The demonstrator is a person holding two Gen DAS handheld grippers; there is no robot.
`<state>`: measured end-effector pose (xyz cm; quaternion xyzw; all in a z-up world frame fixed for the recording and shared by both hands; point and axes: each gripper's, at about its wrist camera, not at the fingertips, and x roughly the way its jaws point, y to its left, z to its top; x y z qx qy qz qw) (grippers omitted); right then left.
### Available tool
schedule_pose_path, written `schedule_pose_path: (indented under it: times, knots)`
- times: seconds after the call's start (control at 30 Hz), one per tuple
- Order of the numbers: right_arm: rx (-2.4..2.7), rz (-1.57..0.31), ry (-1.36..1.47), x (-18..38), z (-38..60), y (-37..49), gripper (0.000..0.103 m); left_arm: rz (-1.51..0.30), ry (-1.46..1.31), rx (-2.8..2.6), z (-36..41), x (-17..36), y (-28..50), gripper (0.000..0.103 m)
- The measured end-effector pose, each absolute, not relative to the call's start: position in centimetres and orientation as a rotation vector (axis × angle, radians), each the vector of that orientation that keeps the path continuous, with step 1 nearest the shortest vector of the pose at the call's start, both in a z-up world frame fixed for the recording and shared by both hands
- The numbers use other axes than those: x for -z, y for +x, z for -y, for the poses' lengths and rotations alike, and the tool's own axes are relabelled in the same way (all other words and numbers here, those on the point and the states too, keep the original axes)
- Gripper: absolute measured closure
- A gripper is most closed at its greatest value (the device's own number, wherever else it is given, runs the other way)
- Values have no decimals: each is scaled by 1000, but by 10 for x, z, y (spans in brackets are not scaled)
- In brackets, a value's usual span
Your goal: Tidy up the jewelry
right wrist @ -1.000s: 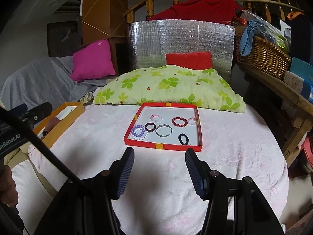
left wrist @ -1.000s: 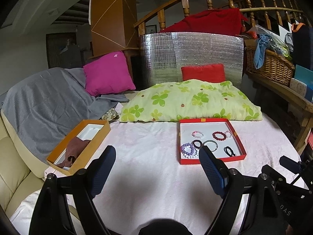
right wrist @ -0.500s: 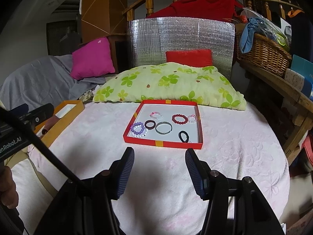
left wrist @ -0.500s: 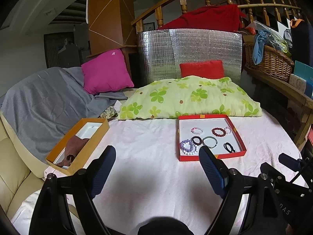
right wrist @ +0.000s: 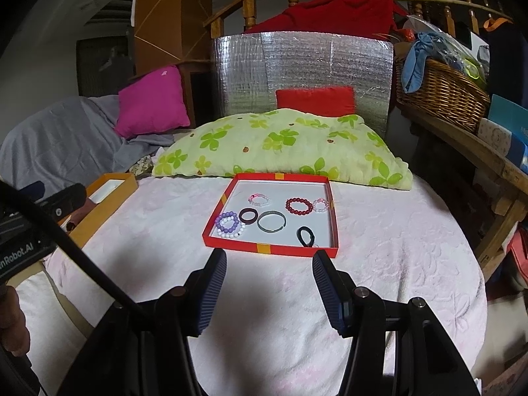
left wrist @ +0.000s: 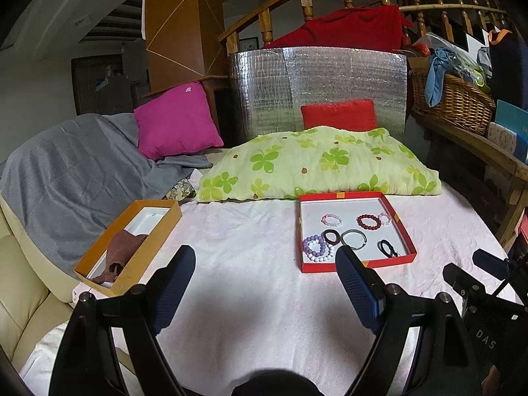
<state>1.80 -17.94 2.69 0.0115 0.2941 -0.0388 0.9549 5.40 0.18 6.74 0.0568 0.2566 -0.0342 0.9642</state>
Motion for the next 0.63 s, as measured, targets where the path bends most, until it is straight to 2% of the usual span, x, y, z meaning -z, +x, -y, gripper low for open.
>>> schedule_pose_path:
  times: [0.43, 0.57, 0.63]
  knots:
    - [86, -610, 23, -13, 188, 59, 44, -558, 125, 97, 2, -47, 99, 16]
    - [76, -611, 30, -9, 215, 75, 44, -584, 94, 113, -15, -26, 132, 16]
    - [114, -593, 9, -2, 242, 85, 38, -616, 63, 85, -31, -7, 157, 16]
